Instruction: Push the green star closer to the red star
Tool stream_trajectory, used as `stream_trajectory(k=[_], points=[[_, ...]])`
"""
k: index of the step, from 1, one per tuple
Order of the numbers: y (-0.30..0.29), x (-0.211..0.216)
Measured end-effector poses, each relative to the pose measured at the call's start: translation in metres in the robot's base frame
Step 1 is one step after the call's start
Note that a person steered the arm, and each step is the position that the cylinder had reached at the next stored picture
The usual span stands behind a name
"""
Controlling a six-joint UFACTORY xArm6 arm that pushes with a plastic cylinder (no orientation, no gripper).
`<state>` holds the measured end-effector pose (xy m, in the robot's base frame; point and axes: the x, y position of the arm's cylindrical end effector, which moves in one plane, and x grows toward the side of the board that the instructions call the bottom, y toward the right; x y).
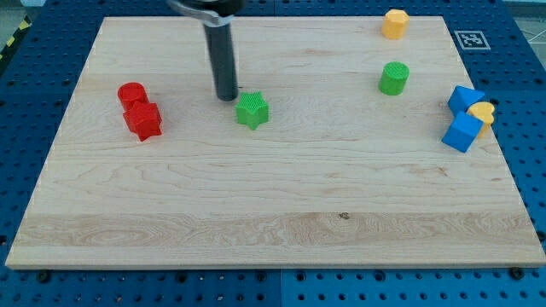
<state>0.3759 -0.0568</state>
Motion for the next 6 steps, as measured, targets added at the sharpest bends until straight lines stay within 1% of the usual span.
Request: stream_trajectory(k=[1, 2, 3, 5, 6], points=[[0.048, 0.006], [0.078, 0.036], [0.064, 0.049], [-0.026, 0.048], [-0.013, 0.048]])
